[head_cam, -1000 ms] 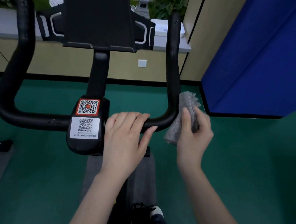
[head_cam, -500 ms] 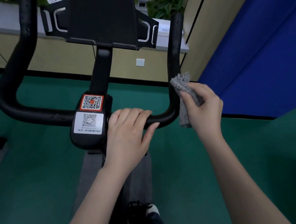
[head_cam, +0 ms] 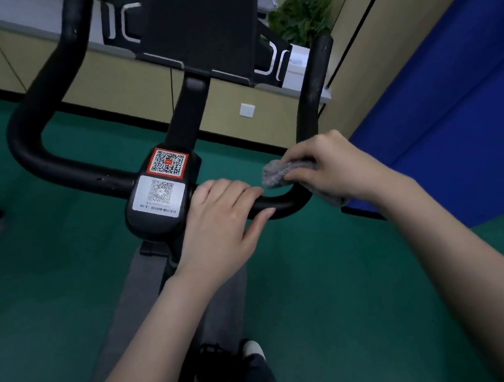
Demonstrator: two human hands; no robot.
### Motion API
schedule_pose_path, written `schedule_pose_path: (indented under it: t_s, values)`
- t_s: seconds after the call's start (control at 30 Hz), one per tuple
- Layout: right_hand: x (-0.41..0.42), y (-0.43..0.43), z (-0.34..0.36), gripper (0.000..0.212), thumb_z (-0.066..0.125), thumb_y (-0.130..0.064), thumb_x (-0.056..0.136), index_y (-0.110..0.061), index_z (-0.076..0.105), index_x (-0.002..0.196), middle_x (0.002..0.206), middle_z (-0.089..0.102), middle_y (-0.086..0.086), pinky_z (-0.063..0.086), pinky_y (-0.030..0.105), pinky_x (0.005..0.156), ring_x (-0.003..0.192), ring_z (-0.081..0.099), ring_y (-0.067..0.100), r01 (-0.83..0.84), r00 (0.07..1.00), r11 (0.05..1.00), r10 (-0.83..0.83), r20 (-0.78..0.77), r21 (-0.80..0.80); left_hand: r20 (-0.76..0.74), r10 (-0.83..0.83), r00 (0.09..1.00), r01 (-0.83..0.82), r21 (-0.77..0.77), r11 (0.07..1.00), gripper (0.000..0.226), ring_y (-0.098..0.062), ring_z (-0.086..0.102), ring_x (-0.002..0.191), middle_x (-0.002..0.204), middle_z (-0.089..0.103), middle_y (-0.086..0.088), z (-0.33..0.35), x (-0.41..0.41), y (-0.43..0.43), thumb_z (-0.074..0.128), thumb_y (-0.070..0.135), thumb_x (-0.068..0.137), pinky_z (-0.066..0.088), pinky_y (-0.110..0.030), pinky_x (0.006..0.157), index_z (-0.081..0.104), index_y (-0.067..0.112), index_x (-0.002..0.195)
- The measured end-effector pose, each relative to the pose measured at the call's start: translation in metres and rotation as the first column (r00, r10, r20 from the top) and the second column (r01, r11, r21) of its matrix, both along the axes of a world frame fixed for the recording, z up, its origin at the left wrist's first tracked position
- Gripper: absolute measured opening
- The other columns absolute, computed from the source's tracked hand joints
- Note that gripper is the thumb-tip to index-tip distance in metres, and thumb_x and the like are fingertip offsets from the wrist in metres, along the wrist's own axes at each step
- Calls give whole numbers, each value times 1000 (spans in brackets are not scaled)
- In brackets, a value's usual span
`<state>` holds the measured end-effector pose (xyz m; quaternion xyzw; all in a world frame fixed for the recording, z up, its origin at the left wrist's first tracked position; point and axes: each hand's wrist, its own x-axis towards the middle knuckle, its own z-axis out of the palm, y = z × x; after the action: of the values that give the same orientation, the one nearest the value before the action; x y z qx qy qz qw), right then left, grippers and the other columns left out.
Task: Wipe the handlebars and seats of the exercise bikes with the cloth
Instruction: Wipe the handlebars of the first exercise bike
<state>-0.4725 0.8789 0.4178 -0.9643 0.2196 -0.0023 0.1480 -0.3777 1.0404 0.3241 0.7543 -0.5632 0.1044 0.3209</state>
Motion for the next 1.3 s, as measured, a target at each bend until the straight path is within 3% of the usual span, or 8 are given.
schedule_pose_path:
  t_s: [0.17,0.4,0.53,0.7,0.83,0.93,1.03,1.3]
  values:
    - [14,-13,7,15,63,-20,89,-17,71,102,90,70,3,51,39,81,88,62,18,-133,982,991,128,-136,-27,-70,55,996,-57,-23,998,37,-22,59,84,88,65,2,4,-6,-3,47,42,94,34,-32,89,69,13,97]
    - [30,-22,9,12,65,-24,88,-19,71,97,90,68,-1,51,34,82,90,61,15,-328,886,943,329,-327,61,-167,186,968,-191,-10,982,32,-20,58,80,78,63,7,11,-18,-10,50,41,92,34,-31,90,70,16,86]
    - [34,-39,10,15,63,-20,89,-17,70,101,94,69,4,52,39,81,91,61,20,-399,879,915,366,-306,-54,-163,267,950,-262,53,964,37,-20,57,78,74,63,6,15,-24,-15,47,44,91,37,-34,89,71,18,81]
    - [28,-48,6,13,65,-22,88,-21,71,99,88,70,-2,50,32,79,87,62,15,-452,872,892,436,-224,-25,-103,393,914,-372,176,911,48,-20,57,87,77,65,6,25,-38,-33,37,52,89,32,-35,97,73,20,86]
    - [21,-61,1,15,62,-18,89,-16,70,101,85,70,5,49,31,73,83,62,20,-370,929,923,367,-44,-102,-88,386,918,-369,162,915,43,-22,59,88,79,66,3,25,-55,-49,43,49,90,32,-36,103,73,19,93]
    - [9,-64,-7,14,63,-15,88,-16,71,100,83,68,-2,39,10,65,76,58,8,-286,946,956,292,142,-60,-69,374,925,-357,183,916,41,-22,61,83,80,67,3,25,-64,-61,42,49,91,34,-34,100,70,20,95]
    - [-4,-61,-17,15,65,-10,86,-14,73,99,86,66,-9,35,-1,69,80,57,0,-280,917,960,264,300,11,-69,382,922,-364,187,912,39,-21,64,72,74,68,4,23,-66,-64,42,48,91,41,-34,89,70,20,93]
    - [-19,-56,-50,17,64,4,85,-1,69,99,93,67,5,37,1,77,85,55,0,-107,741,993,44,670,53,-104,359,928,-338,172,925,48,-18,64,68,72,67,6,24,-64,-66,31,53,91,43,-34,77,69,24,95]
